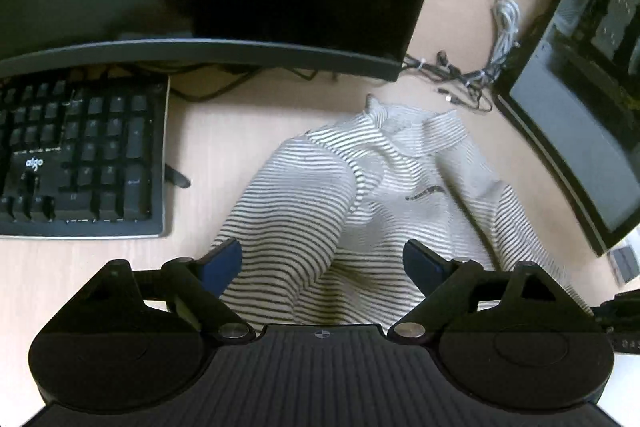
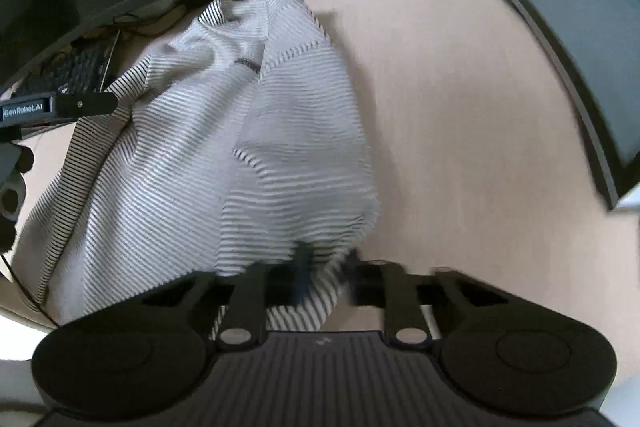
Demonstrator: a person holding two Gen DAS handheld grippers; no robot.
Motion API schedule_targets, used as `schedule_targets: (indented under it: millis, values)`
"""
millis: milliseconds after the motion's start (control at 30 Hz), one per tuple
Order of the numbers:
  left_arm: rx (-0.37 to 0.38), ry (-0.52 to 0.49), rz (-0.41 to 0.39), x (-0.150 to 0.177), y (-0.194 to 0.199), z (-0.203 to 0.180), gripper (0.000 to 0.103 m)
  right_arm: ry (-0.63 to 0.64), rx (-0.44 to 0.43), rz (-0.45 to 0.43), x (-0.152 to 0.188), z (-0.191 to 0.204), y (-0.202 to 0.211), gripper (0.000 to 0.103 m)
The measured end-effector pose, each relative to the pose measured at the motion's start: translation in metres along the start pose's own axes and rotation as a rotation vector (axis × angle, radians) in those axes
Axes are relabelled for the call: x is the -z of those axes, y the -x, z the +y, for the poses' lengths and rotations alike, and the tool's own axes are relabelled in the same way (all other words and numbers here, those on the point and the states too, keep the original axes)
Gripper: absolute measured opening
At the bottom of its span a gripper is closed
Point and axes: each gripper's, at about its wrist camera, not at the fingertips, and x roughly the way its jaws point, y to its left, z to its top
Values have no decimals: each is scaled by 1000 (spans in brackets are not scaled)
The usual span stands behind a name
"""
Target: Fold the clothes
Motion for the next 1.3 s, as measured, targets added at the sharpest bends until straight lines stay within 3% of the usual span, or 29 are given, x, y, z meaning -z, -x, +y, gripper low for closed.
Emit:
schedule_targets:
  millis: [100,233,300,400,467,567,633,667,700,733,800,933,1067,1300]
  values:
    - [-9,-6,-16,-3,4,2,95,78,95,-100,-19,-7,19,7]
    - [-49,-9,-9,-5,2,-1,95,190,361,-339,-58,-17,53,6]
    - [-64,-11,2,-4,-1,-3,95,190,405,-400,-75,-25,63,7]
    - [-81,-18,14,-2,-5,-7,95,148,421,-421,-83,-27,62,10]
    - [-86,-21,22,-1,-7,-7,93,138,406,-436,-79,-20,59,18]
    - [-97,-42,42,1,-13,-9,83,95,203,-411,-71,-9,55,26]
    - [-106,-65,63,4,-20,-11,65,88,16,-315,-57,8,44,29]
    - [-124,-80,64,4,-22,-11,59,127,-39,-261,-46,21,33,29]
    - [-144,-95,64,3,-25,-10,44,169,-87,-210,-36,35,21,29]
    - [-165,-109,63,2,-27,-9,32,230,-96,-175,-23,48,11,29]
    - [-191,-96,45,-9,-26,4,28,299,-78,-126,-6,58,-6,29]
    - [-336,-69,-26,-34,-12,34,28,346,-64,-110,7,48,-26,31]
    - [-390,-46,-48,-40,-6,45,35,312,-14,-121,2,30,-41,44]
    - [-282,-16,-65,-27,9,21,54,332,56,-156,-10,24,-62,44]
